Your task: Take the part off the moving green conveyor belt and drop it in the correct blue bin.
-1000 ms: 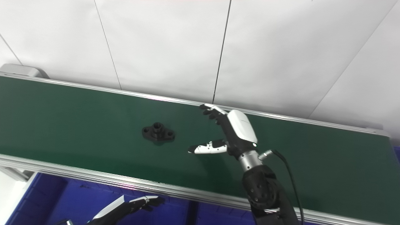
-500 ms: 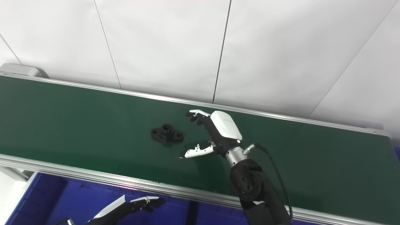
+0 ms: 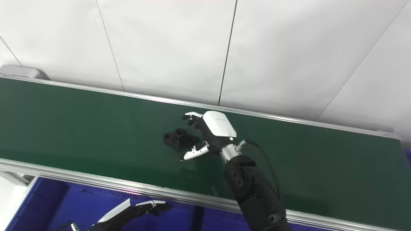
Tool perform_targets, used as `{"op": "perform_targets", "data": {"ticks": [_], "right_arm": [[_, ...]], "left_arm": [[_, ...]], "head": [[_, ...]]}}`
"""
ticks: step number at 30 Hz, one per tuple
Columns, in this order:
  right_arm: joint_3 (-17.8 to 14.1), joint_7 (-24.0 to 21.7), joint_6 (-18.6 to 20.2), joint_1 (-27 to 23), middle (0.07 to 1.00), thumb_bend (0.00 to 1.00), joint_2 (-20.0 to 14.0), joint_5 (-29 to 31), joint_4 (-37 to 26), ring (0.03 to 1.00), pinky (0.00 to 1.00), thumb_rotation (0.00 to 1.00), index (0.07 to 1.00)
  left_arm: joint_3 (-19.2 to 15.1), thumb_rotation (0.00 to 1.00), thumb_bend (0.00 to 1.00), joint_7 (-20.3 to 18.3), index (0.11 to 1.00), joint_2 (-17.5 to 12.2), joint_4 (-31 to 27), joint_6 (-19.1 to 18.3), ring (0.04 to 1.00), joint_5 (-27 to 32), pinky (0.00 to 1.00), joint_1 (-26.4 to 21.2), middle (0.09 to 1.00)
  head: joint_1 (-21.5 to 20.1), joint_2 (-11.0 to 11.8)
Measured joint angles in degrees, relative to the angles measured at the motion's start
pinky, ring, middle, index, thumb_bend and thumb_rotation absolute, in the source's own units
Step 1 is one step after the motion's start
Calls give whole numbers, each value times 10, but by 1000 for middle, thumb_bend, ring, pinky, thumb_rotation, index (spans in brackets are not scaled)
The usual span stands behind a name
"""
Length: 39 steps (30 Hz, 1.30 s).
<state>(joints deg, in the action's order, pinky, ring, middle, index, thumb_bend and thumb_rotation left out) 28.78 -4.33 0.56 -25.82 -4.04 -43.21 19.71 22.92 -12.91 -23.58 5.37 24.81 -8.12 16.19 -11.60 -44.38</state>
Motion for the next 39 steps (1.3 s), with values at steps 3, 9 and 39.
{"op": "perform_targets", "data": {"ticks": [3, 9, 39], "right_arm": [[0, 0, 0, -5, 736, 773, -2, 0, 15, 681, 584, 183, 786], [2, -1, 0, -10, 741, 736, -6, 0, 32, 695, 608, 163, 787], [73, -9, -9, -33, 545, 489, -80, -65, 15, 438, 296, 0, 541]], "left_arm": [[0, 307, 949, 0, 831, 0, 0, 0, 844, 0, 790, 1, 860], [-2, 301, 945, 0, 831, 3, -3, 0, 843, -3, 791, 2, 860], [-32, 287, 946, -34, 844, 12, -26, -4, 845, 5, 802, 13, 859]], "head": [[0, -3], [2, -6], [-6, -37]]}}
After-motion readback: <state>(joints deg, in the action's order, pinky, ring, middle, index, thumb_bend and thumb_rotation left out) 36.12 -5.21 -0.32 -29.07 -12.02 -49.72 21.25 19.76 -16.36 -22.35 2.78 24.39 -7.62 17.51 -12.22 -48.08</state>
